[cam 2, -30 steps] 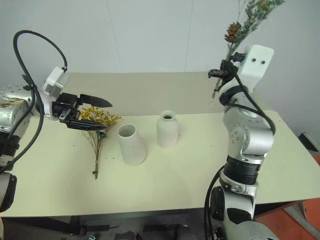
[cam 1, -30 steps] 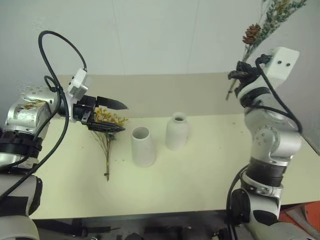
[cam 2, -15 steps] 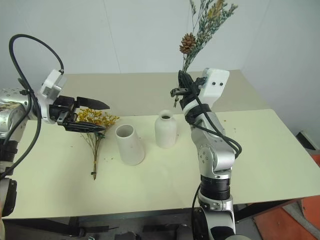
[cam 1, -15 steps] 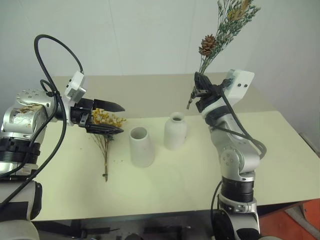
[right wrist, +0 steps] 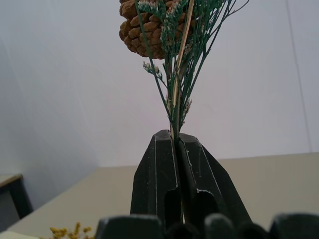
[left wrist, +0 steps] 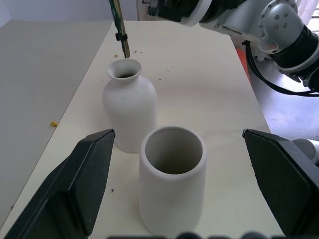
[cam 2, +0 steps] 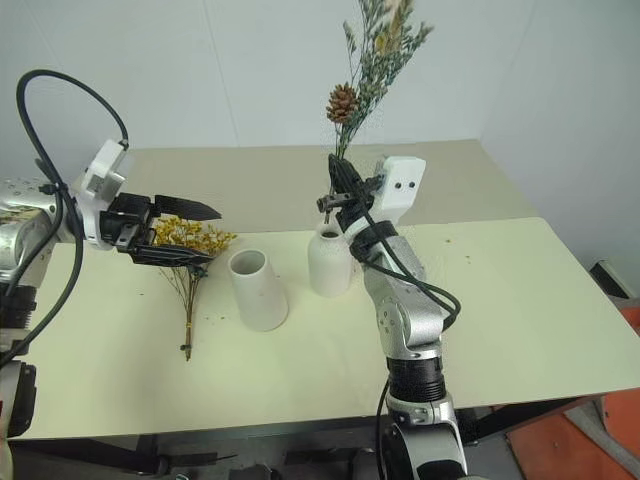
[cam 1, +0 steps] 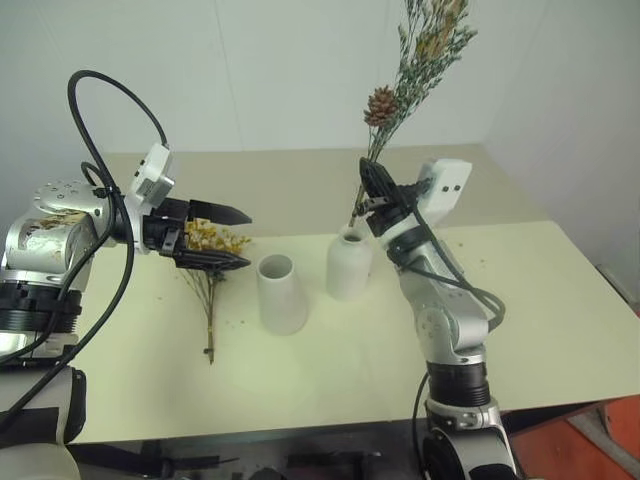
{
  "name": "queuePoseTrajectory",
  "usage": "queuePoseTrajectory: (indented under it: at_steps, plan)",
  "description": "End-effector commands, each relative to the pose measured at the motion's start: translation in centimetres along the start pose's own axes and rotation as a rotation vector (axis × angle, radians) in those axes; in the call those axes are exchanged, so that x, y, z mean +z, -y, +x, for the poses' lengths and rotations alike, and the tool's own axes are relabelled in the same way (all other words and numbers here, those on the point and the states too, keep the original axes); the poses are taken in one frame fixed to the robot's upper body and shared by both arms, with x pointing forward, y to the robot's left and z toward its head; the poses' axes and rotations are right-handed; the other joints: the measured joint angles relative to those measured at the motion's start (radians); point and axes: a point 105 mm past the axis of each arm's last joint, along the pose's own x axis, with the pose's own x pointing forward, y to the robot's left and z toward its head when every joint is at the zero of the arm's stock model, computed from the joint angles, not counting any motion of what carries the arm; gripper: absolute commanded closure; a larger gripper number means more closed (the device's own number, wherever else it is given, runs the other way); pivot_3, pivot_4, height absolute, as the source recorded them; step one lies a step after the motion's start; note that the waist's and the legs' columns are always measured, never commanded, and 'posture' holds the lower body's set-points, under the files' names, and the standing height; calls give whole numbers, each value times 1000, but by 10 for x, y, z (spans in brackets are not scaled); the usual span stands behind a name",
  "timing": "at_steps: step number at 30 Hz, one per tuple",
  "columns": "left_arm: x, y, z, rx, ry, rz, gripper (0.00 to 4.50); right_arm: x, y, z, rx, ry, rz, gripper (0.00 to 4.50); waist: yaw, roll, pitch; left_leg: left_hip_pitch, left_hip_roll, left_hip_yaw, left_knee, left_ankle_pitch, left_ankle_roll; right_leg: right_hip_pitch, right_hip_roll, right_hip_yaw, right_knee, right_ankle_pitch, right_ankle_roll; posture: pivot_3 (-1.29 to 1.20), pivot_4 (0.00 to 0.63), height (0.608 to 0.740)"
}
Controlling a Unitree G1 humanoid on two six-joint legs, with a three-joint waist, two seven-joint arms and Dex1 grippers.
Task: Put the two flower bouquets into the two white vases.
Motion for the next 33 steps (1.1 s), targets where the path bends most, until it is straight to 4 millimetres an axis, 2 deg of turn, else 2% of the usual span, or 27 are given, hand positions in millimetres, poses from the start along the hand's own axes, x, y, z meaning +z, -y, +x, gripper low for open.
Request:
queuePoseTrajectory:
  at_steps: [1, 5, 16, 23, 26, 33]
  plan:
    - [10, 3, -8, 29, 8, 39, 0, 6, 1, 0, 16, 53, -33, 4471, 0, 0, 0, 0, 0, 0, 0, 0, 0, 0, 0, 0, 0, 0, 0, 0, 150, 740]
    - [11, 5, -10, 36, 6, 37, 0, -1, 3, -1, 14, 42, -26, 4471, -2, 0, 0, 0, 0, 0, 0, 0, 0, 0, 0, 0, 1, 0, 0, 0, 150, 740]
    - [9, 6, -9, 39, 5, 27, 0, -20, -7, -9, 20, 0, -10, 4471, -1, 0, 0, 0, 0, 0, 0, 0, 0, 0, 0, 0, 1, 0, 0, 0, 150, 740]
    - [8, 5, -8, 41, 8, 27, 0, -25, -6, -13, 13, -12, -30, 4471, -1, 0, 0, 1, 0, 0, 0, 0, 0, 0, 0, 0, 1, 0, 0, 0, 150, 740]
    - [7, 5, -8, 41, 10, 28, 0, -23, -5, -14, 11, -3, -34, 3752, -1, 0, 0, 1, 0, 0, 0, 0, 0, 0, 0, 0, 1, 0, 0, 0, 150, 740]
    - [5, 4, -7, 44, 15, 33, 0, -17, -12, -17, 62, 0, -115, 1327, 0, 0, 0, 1, 0, 0, 0, 0, 0, 0, 0, 0, 1, 0, 0, 0, 150, 740]
